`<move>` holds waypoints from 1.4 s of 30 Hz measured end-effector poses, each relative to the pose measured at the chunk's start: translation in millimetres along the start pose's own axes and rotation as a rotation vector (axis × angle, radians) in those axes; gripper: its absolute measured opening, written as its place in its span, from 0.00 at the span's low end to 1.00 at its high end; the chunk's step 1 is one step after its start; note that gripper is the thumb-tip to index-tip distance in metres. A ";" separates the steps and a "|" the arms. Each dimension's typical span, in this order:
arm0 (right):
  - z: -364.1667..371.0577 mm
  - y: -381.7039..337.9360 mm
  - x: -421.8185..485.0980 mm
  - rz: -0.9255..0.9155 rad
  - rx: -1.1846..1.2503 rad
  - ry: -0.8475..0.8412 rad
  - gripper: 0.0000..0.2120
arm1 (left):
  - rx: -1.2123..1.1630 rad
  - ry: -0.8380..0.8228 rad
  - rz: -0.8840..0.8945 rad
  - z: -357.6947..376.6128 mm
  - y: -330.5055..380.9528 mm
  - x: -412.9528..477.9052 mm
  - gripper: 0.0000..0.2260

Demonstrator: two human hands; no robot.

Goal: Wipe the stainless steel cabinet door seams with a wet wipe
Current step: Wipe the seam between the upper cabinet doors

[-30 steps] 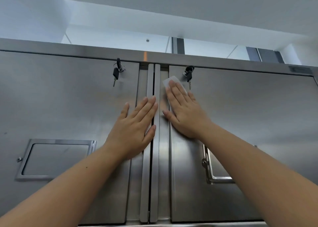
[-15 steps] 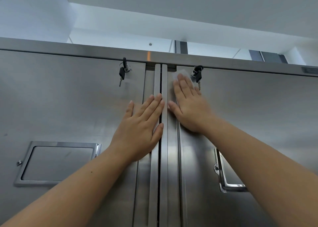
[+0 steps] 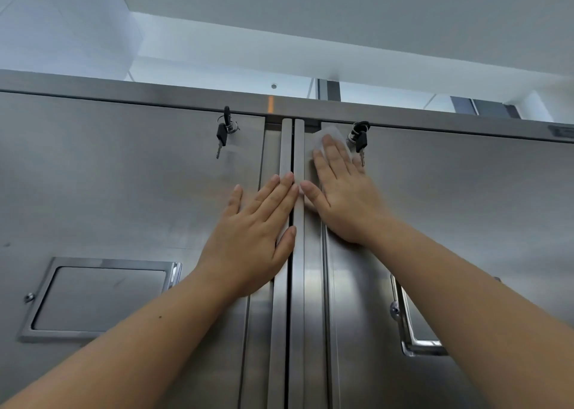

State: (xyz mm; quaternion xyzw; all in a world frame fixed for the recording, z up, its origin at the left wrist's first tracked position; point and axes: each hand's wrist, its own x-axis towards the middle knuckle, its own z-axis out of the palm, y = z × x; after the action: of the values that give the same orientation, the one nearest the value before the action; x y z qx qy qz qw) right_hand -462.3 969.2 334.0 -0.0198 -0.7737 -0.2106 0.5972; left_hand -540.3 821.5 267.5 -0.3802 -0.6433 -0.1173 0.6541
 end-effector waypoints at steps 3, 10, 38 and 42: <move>-4.5 -0.7 7.6 0.017 -0.014 -0.023 0.32 | -0.005 0.008 0.002 -0.3 0.1 1.0 0.27; -9.7 -1.0 32.8 0.076 0.084 -0.079 0.32 | -0.013 0.019 0.009 -0.2 0.2 0.0 0.26; -1.7 -16.2 4.1 0.086 -0.007 -0.018 0.35 | -0.028 0.041 -0.018 0.4 0.0 1.1 0.27; -0.5 -16.4 1.1 0.052 0.000 0.042 0.36 | -0.031 0.036 -0.021 1.1 -1.0 0.7 0.27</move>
State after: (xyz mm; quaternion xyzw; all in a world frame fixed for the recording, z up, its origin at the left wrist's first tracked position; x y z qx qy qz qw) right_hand -466.7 953.8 330.2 -0.0356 -0.7602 -0.1955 0.6185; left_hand -541.7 821.7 268.4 -0.3814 -0.6336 -0.1409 0.6582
